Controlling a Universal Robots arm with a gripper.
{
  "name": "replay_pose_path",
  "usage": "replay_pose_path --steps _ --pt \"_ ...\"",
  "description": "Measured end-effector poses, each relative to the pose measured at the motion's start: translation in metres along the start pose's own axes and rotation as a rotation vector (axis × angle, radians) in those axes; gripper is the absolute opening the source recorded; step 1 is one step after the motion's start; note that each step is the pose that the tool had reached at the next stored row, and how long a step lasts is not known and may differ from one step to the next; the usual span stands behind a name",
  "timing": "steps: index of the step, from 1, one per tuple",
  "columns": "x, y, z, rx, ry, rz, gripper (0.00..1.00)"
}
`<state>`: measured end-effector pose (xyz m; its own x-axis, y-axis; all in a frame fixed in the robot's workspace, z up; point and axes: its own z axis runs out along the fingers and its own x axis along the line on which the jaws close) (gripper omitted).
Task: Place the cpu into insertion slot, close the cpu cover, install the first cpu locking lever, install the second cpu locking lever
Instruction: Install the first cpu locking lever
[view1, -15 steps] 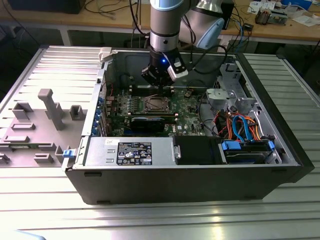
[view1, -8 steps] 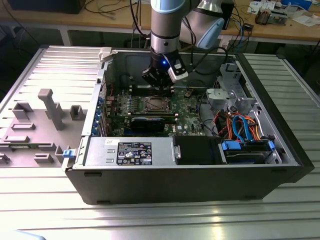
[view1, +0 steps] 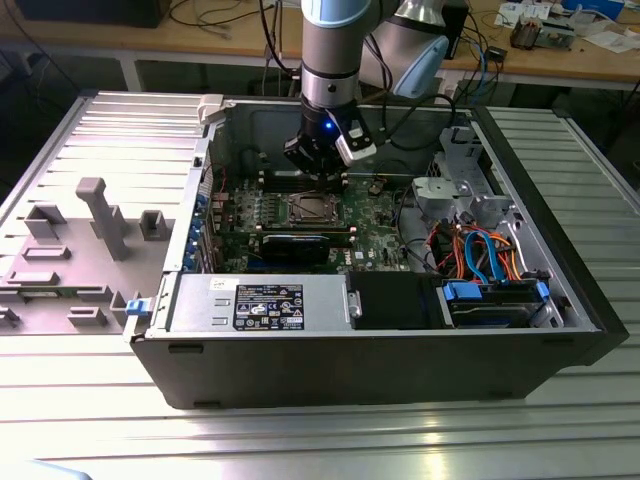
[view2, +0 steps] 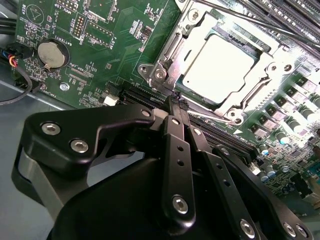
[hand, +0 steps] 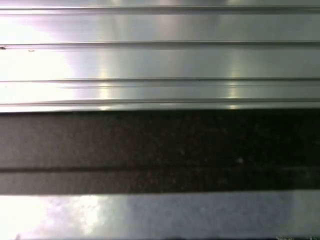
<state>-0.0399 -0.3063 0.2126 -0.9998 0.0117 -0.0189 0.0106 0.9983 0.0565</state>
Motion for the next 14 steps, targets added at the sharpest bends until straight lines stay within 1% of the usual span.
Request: replay_pose_path --steps 3,6,12,14 --pt "0.0000 0.0001 -0.0009 -0.0002 -0.0001 0.000 0.11" --pt "-0.0015 0.0003 -0.0010 0.0002 0.0000 0.000 0.11" --pt "-0.0015 0.0002 0.0014 0.0010 0.0000 0.000 0.11" --pt "-0.0017 0.0000 0.0036 0.0019 0.0001 0.000 0.11"
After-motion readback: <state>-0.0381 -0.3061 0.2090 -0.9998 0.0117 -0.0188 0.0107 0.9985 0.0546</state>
